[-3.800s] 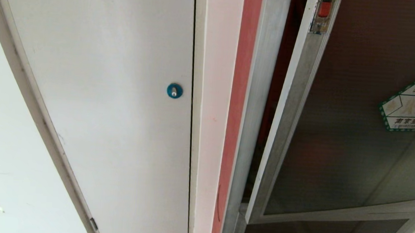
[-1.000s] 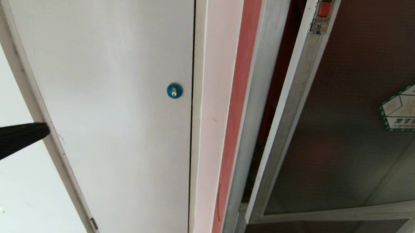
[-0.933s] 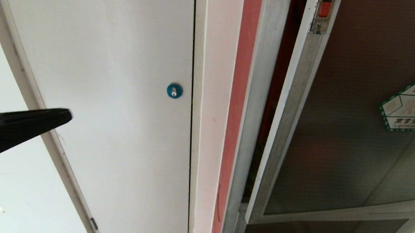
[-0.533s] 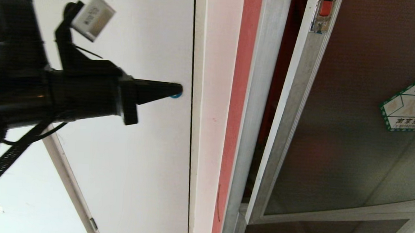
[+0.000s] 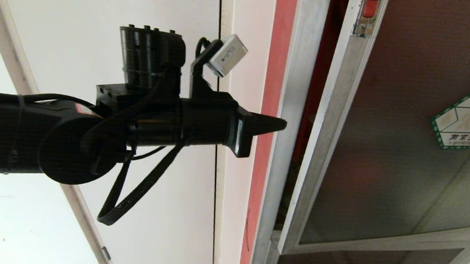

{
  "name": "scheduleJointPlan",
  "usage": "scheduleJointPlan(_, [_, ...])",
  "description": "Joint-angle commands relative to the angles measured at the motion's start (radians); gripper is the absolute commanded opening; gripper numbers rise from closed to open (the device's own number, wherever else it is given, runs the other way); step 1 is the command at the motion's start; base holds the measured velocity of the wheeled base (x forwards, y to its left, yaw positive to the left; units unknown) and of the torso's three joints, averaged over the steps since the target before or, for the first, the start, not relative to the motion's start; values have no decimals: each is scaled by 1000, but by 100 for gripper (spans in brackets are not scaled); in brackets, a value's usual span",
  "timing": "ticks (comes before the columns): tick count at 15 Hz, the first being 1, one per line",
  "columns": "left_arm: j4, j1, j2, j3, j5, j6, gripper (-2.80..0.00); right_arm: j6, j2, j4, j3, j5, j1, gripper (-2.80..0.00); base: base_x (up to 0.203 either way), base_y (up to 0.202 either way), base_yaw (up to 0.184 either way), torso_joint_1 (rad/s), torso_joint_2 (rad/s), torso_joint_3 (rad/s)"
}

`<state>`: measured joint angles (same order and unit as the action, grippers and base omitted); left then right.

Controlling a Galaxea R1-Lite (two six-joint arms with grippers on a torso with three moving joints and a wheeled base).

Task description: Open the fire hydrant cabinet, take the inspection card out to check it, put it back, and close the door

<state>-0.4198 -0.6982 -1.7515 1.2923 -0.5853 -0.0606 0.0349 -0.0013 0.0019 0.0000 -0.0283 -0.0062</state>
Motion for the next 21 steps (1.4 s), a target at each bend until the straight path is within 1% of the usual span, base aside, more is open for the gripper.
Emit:
scheduleJointPlan(1, [-3, -38, -40, 13, -1, 0, -280, 0, -2, 0, 0, -2, 0, -280, 0, 0, 0, 0, 0, 0])
scheduleJointPlan(3, [-4, -45, -76, 48, 0, 3, -280, 0, -2, 0, 0, -1, 0, -280, 0, 0, 0, 0, 0, 0])
scheduleJointPlan(6, [-2, -63, -118, 102, 25, 4, -280, 0, -2, 0, 0, -1, 0, -280, 0, 0, 0, 0, 0, 0])
scheduleJointPlan(11, [-4, -63, -161, 138, 28, 5, -280, 0, 0, 1, 0, -1, 0, -280, 0, 0, 0, 0, 0, 0])
scheduleJointPlan(14, [-4, -63, -184, 163, 50, 5, -280, 0, -2, 0, 0, -1, 0, -280, 0, 0, 0, 0, 0, 0])
scheduleJointPlan(17, [-4, -64, -201, 186, 53, 5, -280, 0, -1, 1, 0, -1, 0, -280, 0, 0, 0, 0, 0, 0])
scheduleJointPlan(21, [-3, -89, -193, 183, 53, 5, -280, 0, -1, 0, 0, -1, 0, -280, 0, 0, 0, 0, 0, 0])
